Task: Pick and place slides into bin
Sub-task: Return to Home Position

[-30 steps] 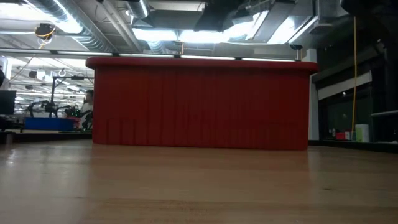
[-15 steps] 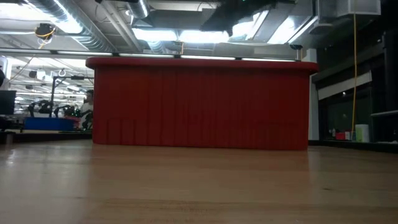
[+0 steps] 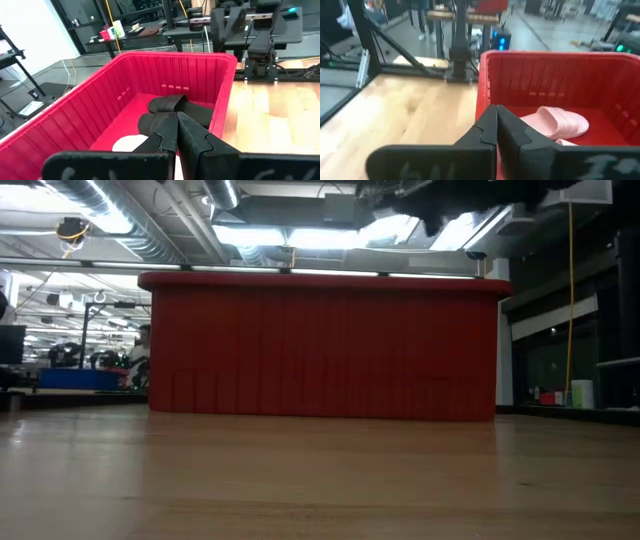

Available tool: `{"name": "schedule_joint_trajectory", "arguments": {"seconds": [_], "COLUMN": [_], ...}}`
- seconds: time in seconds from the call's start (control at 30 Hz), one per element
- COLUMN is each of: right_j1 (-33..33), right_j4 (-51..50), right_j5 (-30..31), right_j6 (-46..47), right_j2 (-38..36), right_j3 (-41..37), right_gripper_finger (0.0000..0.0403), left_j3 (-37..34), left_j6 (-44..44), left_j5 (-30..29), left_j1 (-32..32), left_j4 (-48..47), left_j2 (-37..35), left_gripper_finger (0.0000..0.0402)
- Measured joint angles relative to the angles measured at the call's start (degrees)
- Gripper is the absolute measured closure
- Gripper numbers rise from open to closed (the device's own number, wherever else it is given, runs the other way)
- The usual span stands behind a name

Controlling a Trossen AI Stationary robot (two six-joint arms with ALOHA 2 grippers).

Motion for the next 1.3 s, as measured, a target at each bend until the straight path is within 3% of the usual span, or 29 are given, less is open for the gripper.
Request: {"name": "schedule_joint_trajectory", "arguments": {"seconds": [0.17,0.33,0.63,0.8,0.97,1.3], "right_j1": [0.0,0.9,4.8,6.8,9.6,11.1], "right_j4": [2.4,2.7,4.3,4.8,4.6,3.4], "right_j5": [-0.8,-0.7,-0.5,-0.4,-0.5,-0.5], "right_j6": [4.0,9.7,11.1,15.7,15.6,21.0], "right_j2": [-8.1,-13.2,-12.8,-12.7,-12.7,-12.7], "right_j3": [-6.2,-9.1,-9.5,-9.5,-9.5,-9.5], "right_gripper_finger": [0.0396,0.0395,0.0394,0.0394,0.0394,0.0394], "left_j3": [-1.2,-9.9,-29.0,-34.4,-38.0,-46.5], "left_j6": [-1.2,-4.1,-7.3,-10.6,-10.6,-16.5], "left_j5": [0.8,1.2,3.2,10.1,7.3,10.6], "left_j1": [0.0,0.0,-0.1,-0.1,-0.1,-0.1], "left_j4": [-1.1,3.2,12.8,12.6,11.6,12.2], "left_j2": [-5.1,-14.7,-31.7,-38.5,-42.3,-42.3], "left_gripper_finger": [0.0400,0.0401,0.0400,0.0401,0.0401,0.0400]}}
